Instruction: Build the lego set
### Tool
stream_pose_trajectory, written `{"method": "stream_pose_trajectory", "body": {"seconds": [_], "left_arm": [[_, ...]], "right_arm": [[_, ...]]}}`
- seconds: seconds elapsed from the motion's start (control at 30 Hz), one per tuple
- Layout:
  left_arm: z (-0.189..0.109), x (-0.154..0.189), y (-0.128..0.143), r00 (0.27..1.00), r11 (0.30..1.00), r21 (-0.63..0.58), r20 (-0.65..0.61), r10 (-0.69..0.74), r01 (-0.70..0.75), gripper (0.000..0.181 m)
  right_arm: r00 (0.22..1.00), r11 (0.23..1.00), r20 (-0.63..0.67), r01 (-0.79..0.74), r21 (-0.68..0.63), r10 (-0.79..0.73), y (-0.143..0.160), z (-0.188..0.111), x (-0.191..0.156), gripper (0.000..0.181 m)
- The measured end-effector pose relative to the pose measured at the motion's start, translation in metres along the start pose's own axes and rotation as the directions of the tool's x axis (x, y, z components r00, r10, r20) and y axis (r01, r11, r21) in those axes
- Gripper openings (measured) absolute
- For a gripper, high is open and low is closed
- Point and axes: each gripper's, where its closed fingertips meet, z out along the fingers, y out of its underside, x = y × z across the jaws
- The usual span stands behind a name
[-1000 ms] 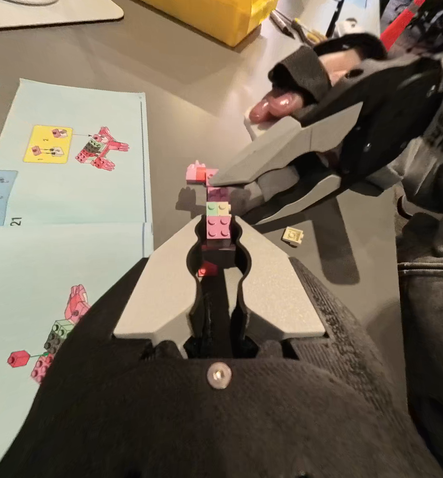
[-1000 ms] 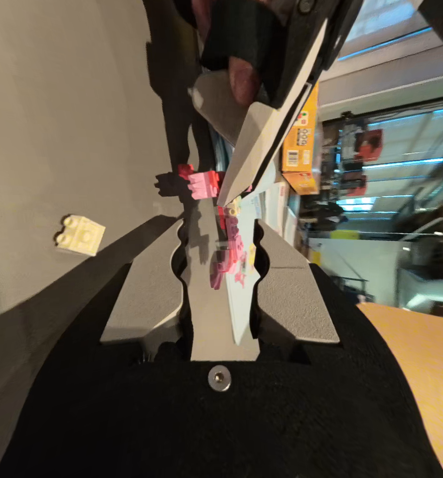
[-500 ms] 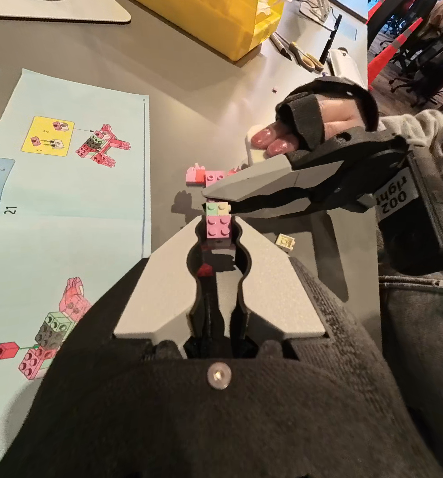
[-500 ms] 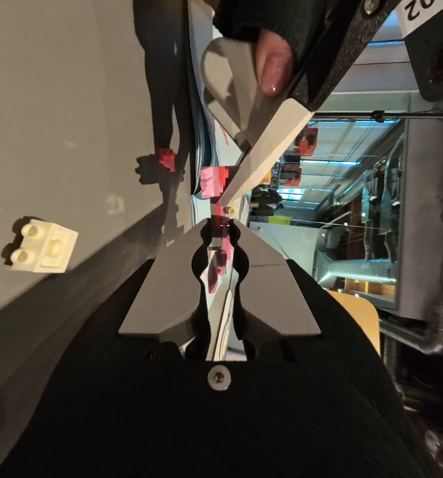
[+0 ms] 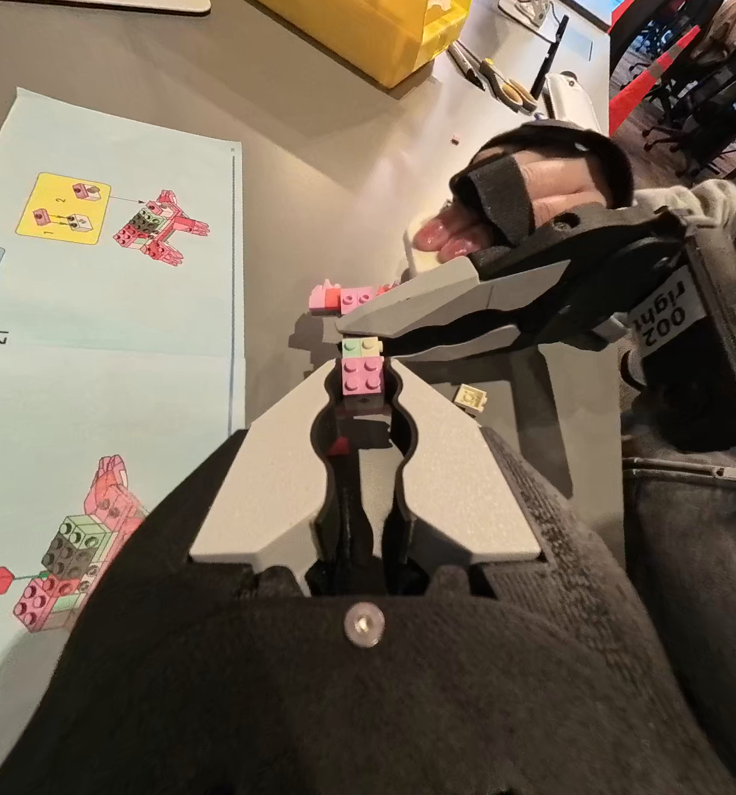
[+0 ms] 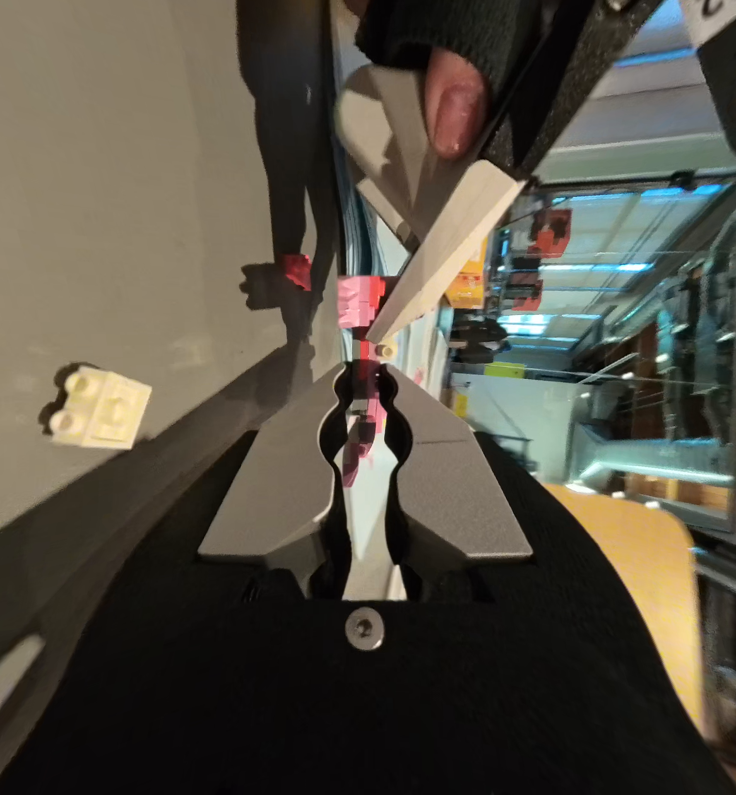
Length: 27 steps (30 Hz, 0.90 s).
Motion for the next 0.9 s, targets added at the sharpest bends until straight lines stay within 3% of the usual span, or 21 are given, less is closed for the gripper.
{"method": "stream_pose_trajectory", "body": {"seconds": [0.13, 0.23, 0.33, 0.5, 0.57, 0.67, 0.73, 0.83, 0.9], "left_arm": [[-0.003, -0.001, -0.003, 0.998, 0.998, 0.026, -0.032, -0.063, 0.064, 0.017], [-0.004, -0.004, -0.003, 0.998, 0.998, 0.021, -0.015, -0.061, 0.061, 0.017], [-0.003, -0.005, -0.001, 0.999, 0.999, 0.005, 0.003, -0.038, 0.038, 0.017], [-0.002, -0.006, 0.003, 0.997, 0.998, -0.036, 0.055, 0.062, -0.060, 0.018], [-0.001, 0.000, 0.005, 0.992, 0.991, -0.055, 0.043, 0.122, -0.120, 0.018], [0.004, 0.006, 0.010, 0.982, 0.980, -0.081, 0.034, 0.185, -0.181, 0.017], [0.006, 0.008, 0.011, 0.980, 0.977, -0.084, 0.031, 0.198, -0.195, 0.018], [0.002, 0.009, 0.003, 0.980, 0.980, -0.034, 0.033, 0.197, -0.195, 0.017], [-0.008, 0.004, -0.010, 0.977, 0.978, 0.032, 0.075, 0.201, -0.204, 0.018]], "right_arm": [[0.984, 0.984, 0.040, -0.176, 0.025, 0.175, -0.002, 0.001, 0.002, 0.012], [0.971, 0.971, 0.042, -0.235, 0.047, 0.234, -0.003, -0.001, 0.007, 0.039], [0.966, 0.965, 0.060, -0.256, 0.063, 0.253, -0.003, -0.005, 0.007, 0.052], [0.948, 0.930, 0.061, -0.318, 0.185, 0.312, 0.014, -0.037, 0.031, 0.056], [0.885, 0.857, 0.127, -0.466, 0.220, 0.449, 0.032, -0.053, 0.039, 0.053], [0.702, 0.682, 0.334, -0.705, 0.195, 0.629, 0.056, -0.070, 0.027, 0.045], [0.587, 0.595, 0.451, -0.791, 0.142, 0.673, 0.065, -0.077, 0.013, 0.042], [0.457, 0.541, 0.580, -0.840, 0.032, 0.674, 0.069, -0.085, -0.012, 0.037], [0.424, 0.531, 0.617, -0.847, 0.011, 0.663, 0.064, -0.086, -0.020, 0.036]]}}
